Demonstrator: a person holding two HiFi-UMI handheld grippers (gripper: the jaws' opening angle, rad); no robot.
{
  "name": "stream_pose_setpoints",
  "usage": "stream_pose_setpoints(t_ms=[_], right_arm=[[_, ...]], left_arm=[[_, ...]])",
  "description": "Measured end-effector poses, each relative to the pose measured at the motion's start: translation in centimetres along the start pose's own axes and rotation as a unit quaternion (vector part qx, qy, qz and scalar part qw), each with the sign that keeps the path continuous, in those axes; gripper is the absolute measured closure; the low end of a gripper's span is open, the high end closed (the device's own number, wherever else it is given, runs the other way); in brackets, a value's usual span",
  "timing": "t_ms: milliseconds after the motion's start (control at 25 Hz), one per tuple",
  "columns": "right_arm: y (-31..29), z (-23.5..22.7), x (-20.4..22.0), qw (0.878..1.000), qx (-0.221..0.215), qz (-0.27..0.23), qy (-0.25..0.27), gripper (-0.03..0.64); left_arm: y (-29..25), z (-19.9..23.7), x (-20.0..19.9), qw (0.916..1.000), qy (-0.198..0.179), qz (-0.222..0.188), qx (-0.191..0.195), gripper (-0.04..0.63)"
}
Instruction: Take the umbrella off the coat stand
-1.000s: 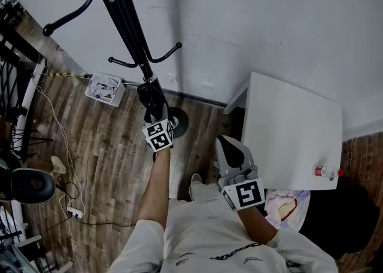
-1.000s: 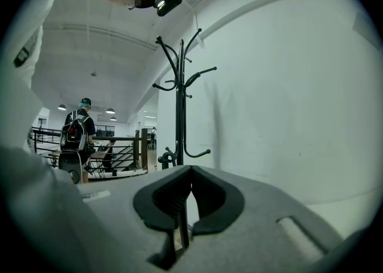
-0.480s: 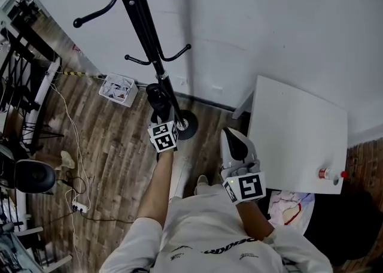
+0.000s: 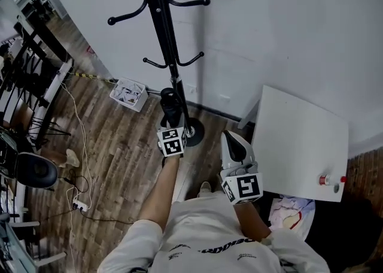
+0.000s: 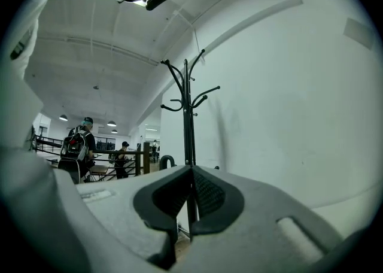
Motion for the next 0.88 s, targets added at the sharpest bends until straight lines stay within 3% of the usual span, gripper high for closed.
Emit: stream_pose_setpoints(t_ms=[480, 880], right_arm=[[2.3, 4.8, -1.1, 1.000, -0.006, -0.003, -0.008, 0.618], [4.3, 8.5, -2.6, 1.000, 0.001, -0.006, -0.004, 0.618]], left_arm=[[8.4, 0.5, -2.1, 0.9998, 0.001, -0.018, 0.006, 0.347], [15.2, 0.0, -5.2, 0.9982, 0.001, -0.037, 0.047, 0.347]])
Point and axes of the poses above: the fingertips, and each gripper's own axes: y backward along the fingers, z to its left, x out of its underside, the point moved 4 cm from there along y, backward along the fingers, and after that the axes turned 15 degrees about x, right-handed, at the moved point
